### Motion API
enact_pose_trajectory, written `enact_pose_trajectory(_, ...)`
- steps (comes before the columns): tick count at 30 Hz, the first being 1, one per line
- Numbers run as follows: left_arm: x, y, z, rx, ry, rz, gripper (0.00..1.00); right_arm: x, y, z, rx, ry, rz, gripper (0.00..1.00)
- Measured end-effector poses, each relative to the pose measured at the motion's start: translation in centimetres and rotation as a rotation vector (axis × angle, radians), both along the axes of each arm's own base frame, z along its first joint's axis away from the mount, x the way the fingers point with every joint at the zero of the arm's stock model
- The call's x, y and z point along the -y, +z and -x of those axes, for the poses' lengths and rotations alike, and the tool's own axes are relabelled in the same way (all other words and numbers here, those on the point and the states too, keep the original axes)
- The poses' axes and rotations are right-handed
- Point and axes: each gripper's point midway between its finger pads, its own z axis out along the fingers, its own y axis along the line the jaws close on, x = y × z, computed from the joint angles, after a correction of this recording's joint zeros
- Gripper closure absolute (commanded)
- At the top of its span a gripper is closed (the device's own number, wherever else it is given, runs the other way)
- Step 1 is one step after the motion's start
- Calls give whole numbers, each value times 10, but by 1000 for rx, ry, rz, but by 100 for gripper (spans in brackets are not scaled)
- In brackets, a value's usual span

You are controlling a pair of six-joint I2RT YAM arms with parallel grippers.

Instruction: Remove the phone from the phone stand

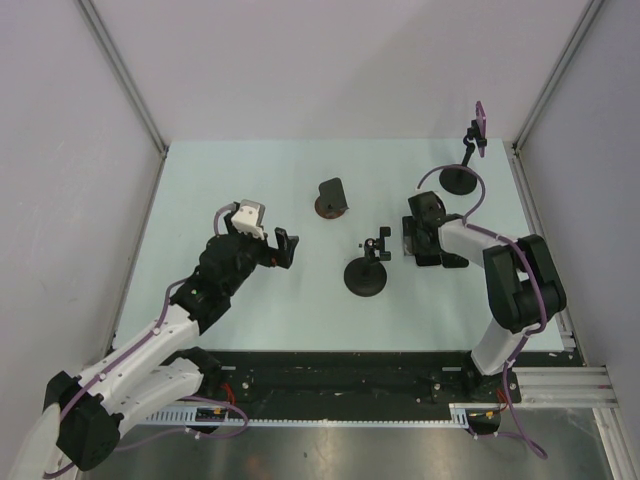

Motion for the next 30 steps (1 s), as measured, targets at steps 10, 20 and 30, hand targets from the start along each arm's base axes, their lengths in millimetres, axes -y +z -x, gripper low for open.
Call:
enact_pose_trajectory(10,10,-1,5,-10,-59,13,0,6,5,7,-11,-21,-3,19)
enact_pose_trajectory(20,66,9,17,-103,-223,106,0,-5,150,12,357,41,-217,15)
enact_pose_trajectory(30,108,37,28,-102,-296,161,0,-61,233,73,501,486,-463,17)
